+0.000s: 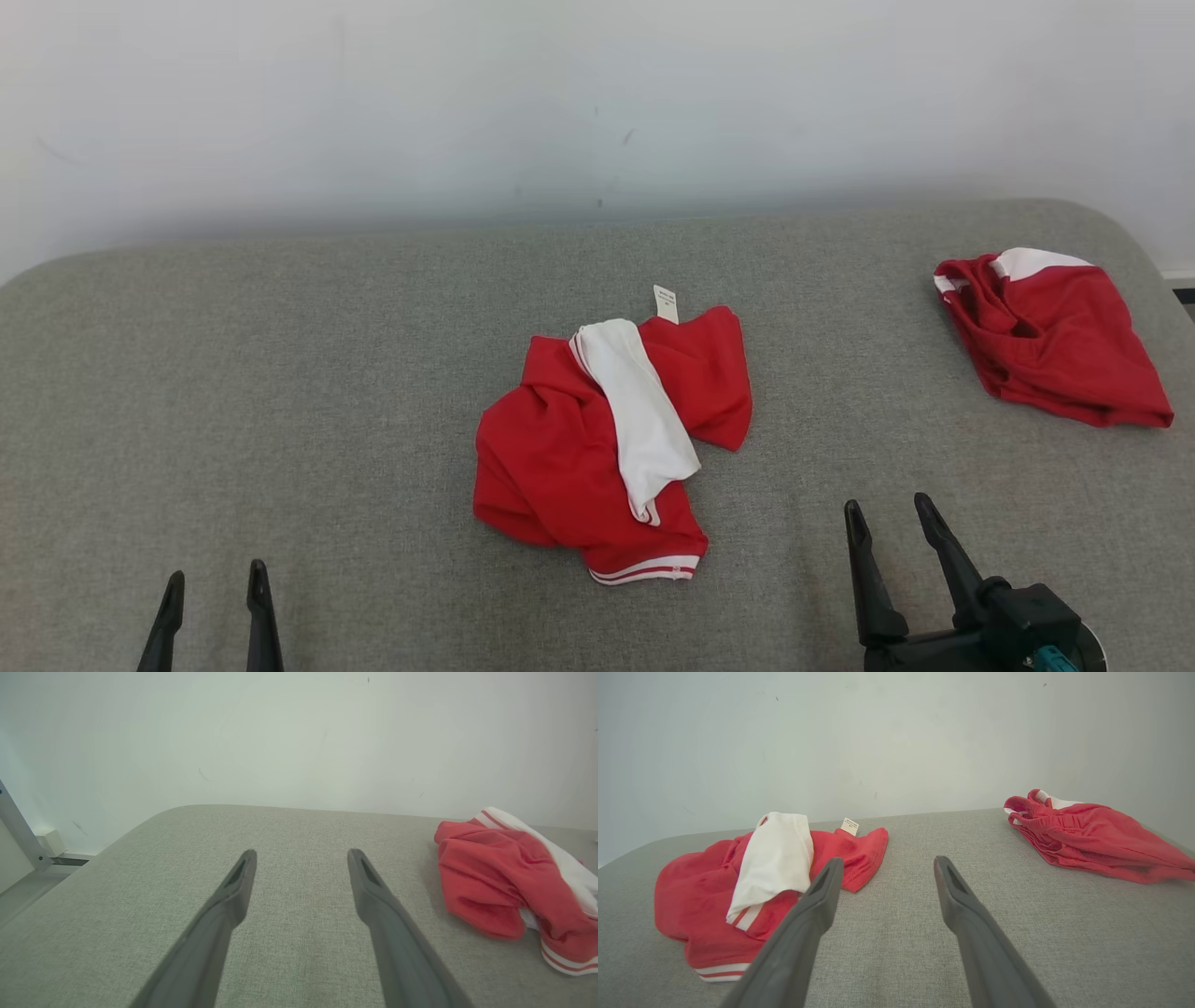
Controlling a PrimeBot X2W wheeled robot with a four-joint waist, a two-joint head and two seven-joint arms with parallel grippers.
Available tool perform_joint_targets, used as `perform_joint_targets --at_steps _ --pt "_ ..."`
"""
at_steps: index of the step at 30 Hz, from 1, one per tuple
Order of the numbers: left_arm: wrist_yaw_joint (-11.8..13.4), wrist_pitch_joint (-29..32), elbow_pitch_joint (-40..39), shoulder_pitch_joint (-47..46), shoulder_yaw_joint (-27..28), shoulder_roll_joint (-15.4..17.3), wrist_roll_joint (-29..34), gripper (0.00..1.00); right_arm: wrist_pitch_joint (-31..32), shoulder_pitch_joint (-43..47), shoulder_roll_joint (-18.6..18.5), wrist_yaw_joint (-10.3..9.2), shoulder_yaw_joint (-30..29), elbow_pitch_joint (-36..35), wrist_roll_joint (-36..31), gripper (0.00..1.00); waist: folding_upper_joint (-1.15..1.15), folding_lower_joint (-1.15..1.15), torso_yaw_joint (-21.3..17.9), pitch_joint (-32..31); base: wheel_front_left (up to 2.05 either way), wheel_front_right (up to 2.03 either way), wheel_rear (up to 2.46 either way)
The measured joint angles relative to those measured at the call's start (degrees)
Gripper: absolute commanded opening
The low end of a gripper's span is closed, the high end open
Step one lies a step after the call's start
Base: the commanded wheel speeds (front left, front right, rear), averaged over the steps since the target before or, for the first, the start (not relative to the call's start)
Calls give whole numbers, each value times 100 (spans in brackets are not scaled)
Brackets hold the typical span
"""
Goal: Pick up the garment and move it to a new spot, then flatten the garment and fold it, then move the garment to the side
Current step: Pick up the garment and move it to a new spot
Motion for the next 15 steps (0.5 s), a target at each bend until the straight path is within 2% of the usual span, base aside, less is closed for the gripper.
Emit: perform_joint_targets --at_steps 15 --pt "0 1 15 -30 -42 -2 -36 100 1 -1 0 0 -13 -12 -75 100 0 0 31 39 0 0 0"
